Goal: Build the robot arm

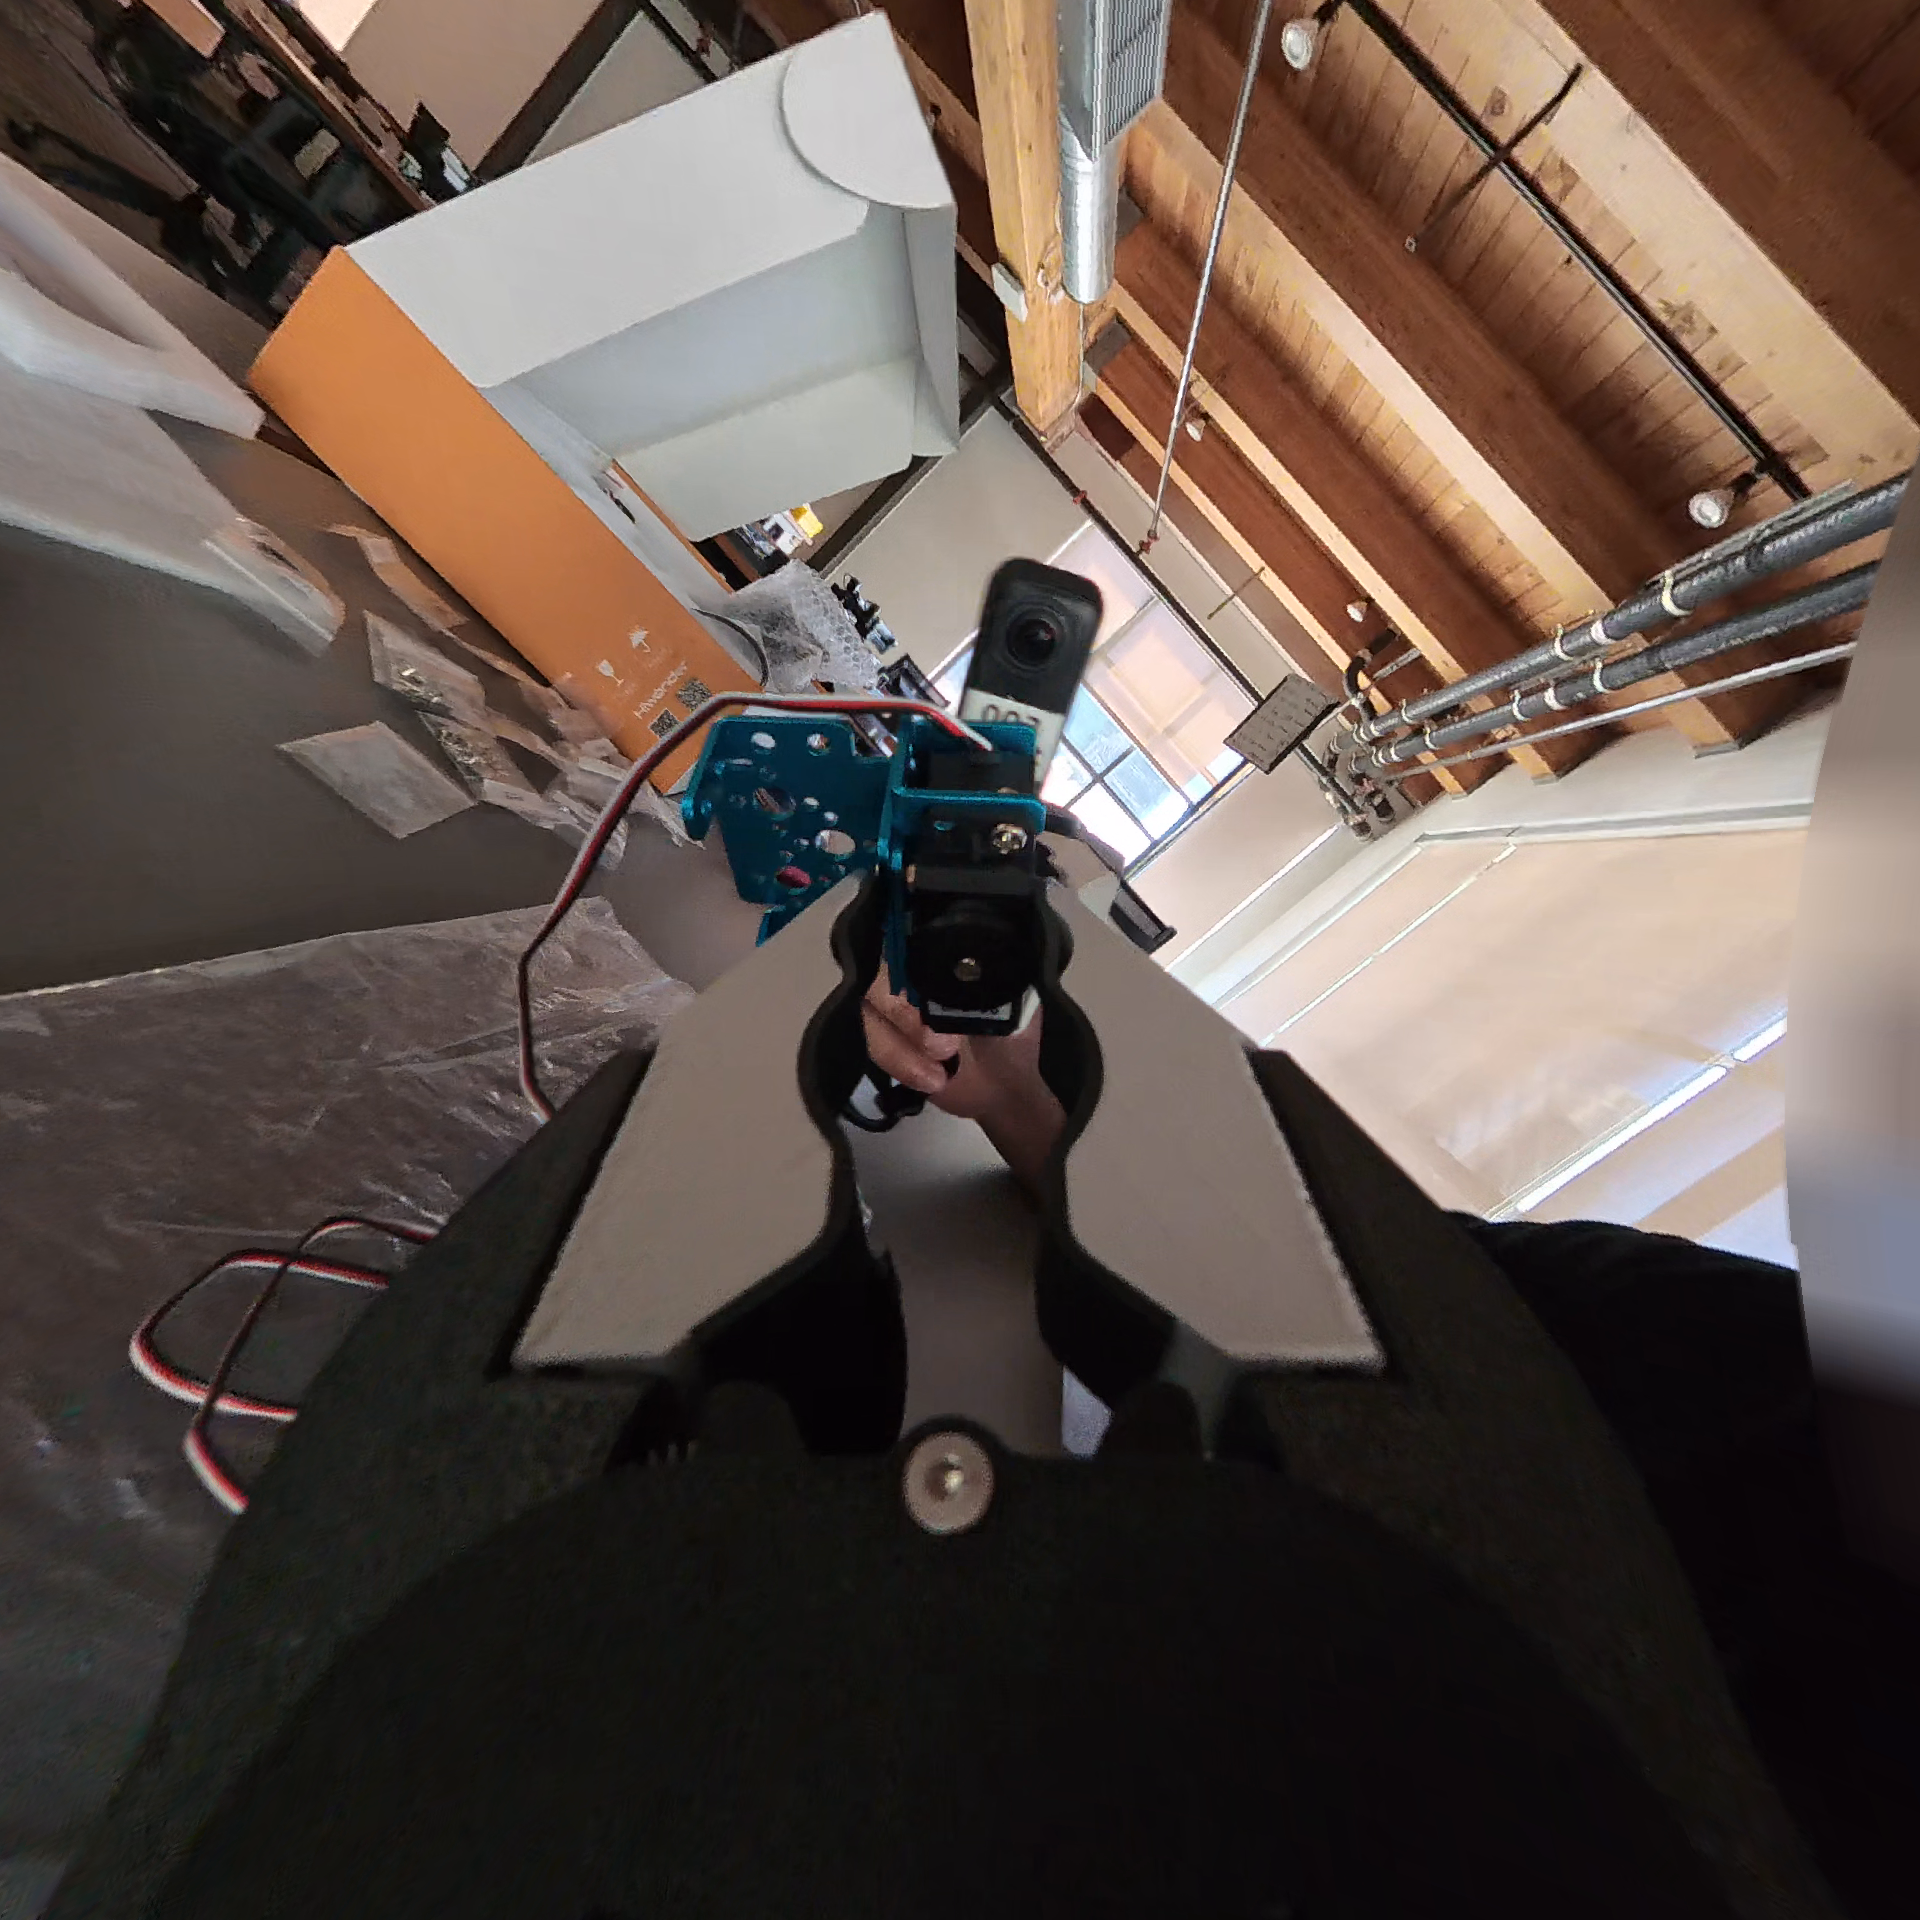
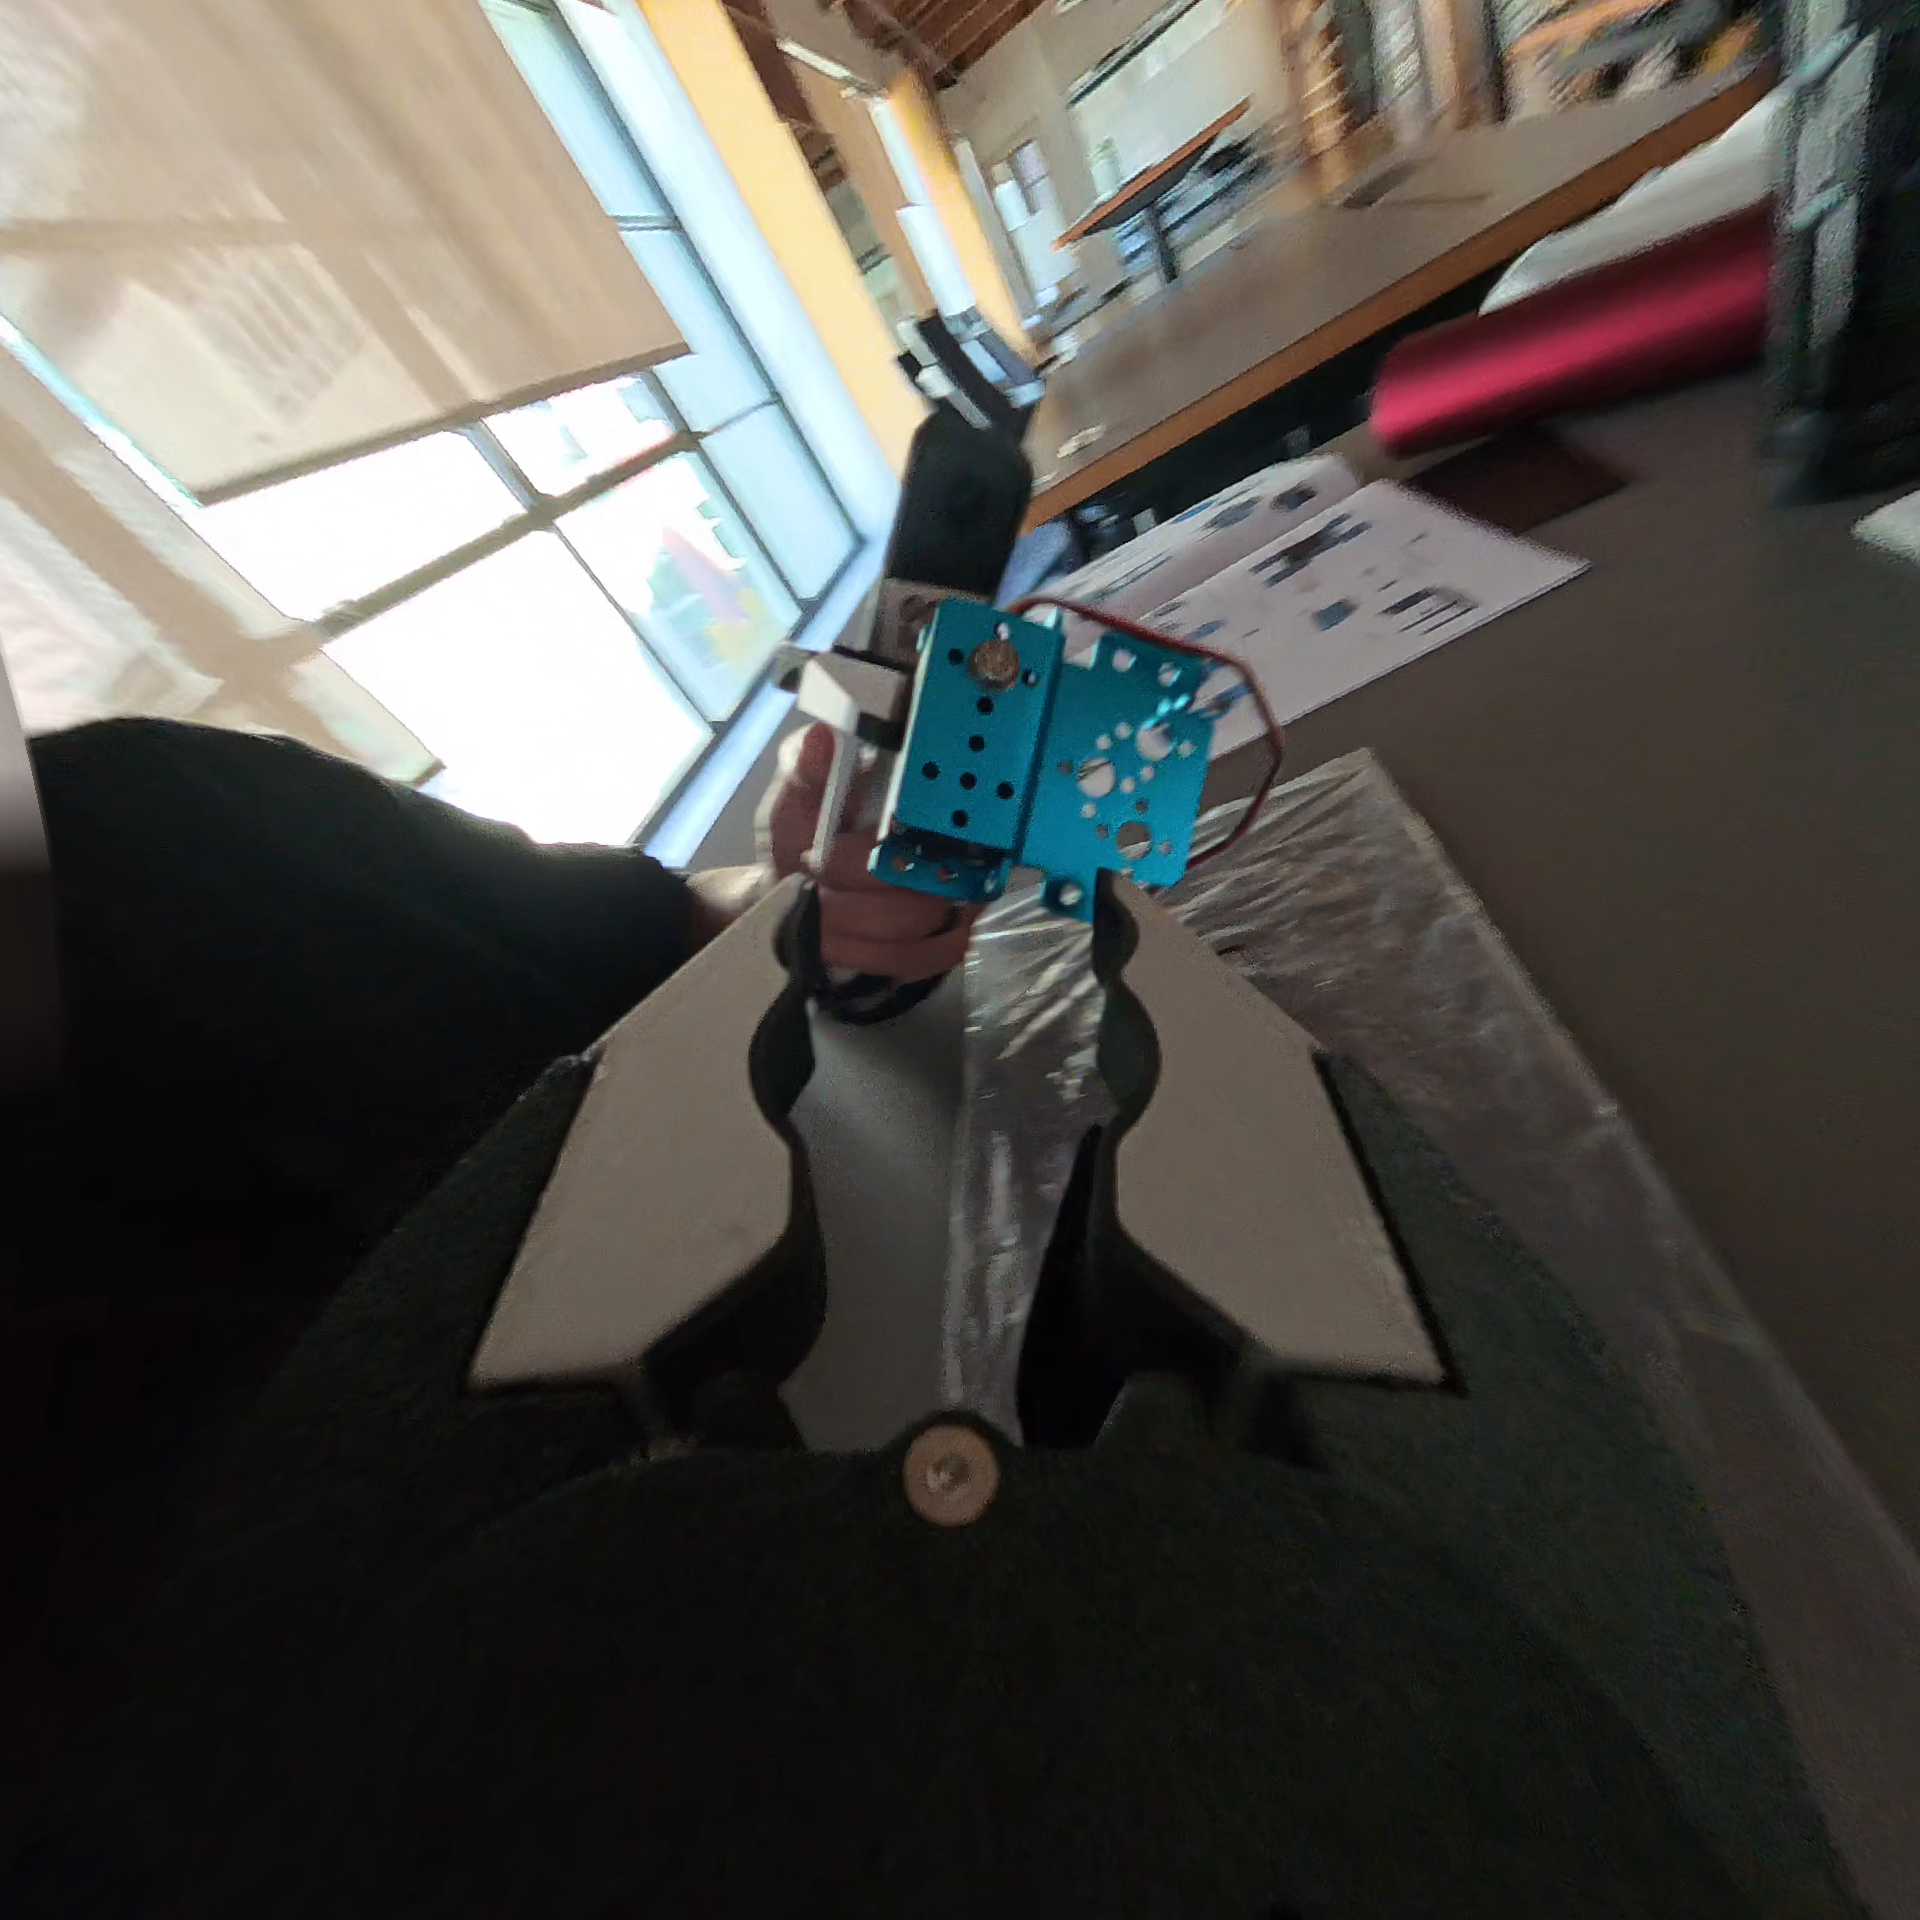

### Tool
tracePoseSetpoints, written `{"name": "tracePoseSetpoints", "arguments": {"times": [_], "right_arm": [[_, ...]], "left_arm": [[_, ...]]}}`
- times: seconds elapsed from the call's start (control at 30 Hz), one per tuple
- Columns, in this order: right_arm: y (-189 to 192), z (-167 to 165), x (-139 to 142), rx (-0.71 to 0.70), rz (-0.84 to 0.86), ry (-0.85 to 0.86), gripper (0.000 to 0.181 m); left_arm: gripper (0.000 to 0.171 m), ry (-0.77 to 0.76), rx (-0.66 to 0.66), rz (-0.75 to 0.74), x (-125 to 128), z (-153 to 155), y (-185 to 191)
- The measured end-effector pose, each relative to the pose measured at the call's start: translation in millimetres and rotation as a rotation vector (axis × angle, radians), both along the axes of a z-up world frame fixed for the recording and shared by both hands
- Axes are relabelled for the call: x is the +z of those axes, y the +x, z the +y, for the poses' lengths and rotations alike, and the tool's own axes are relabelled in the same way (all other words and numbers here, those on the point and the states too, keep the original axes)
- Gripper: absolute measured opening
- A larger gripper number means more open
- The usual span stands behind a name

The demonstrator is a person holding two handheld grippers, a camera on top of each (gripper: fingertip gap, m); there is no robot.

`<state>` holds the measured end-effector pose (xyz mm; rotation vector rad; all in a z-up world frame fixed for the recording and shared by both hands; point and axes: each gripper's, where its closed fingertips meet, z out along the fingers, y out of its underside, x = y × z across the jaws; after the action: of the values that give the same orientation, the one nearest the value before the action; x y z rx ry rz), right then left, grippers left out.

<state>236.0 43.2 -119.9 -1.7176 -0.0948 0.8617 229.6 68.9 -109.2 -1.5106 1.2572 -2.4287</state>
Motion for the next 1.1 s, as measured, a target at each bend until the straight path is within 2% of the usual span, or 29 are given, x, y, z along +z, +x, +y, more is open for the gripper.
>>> {"name": "tracePoseSetpoints", "arguments": {"times": [0.17, 0.27, 0.37, 0.43, 0.53, 0.63, 0.83, 0.97, 1.03, 1.1], "right_arm": [[4.7, 7.9, -1.3, -0.284, -0.529, 0.135, 0.072], [14.5, 8.6, 9.1, -0.535, -0.764, 0.224, 0.065], [6.6, 6.0, 15.3, -0.592, -0.904, 0.304, 0.052], [2.4, 5.7, 15.3, -0.591, -0.93, 0.317, 0.052], [-4.4, 6.2, 7.7, -0.521, -0.905, 0.282, 0.066], [9.2, 10.9, 2.4, -0.581, -0.957, 0.234, 0.069], [-10.6, 4.7, 11.2, -0.555, -1.112, 0.372, 0.047], [-15.3, 2.5, 5.0, -0.423, -1.072, 0.327, 0.045], [-11.5, 1.0, 3.6, -0.411, -1.049, 0.314, 0.043], [-5.7, 1.1, -2.8, -0.396, -1.057, 0.272, 0.043]], "left_arm": [[0.027, -0.027, 0.096, 0.014, -4.0, -4.1, 5.2], [0.027, -0.018, 0.214, -0.004, -3.9, -3.2, 9.3], [0.027, -0.116, 0.274, -0.001, -0.6, -1.6, 10.1], [0.027, -0.148, 0.29, -0.006, -0.4, -2.2, 10.1], [0.027, -0.196, 0.303, -0.01, 2.0, 0.3, 8.1], [0.027, -0.276, 0.264, -0.021, 8.9, -2.5, 2.9], [0.027, -0.366, 0.089, -0.002, 10.9, -18.8, -7.3], [0.027, -0.263, 0.013, 0.036, 3.0, -22.4, -14.1], [0.029, -0.151, -0.015, 0.071, -4.7, -19.8, -17.4], [0.04, -0.006, -0.003, 0.087, -12.6, -9.6, -21.7]]}}
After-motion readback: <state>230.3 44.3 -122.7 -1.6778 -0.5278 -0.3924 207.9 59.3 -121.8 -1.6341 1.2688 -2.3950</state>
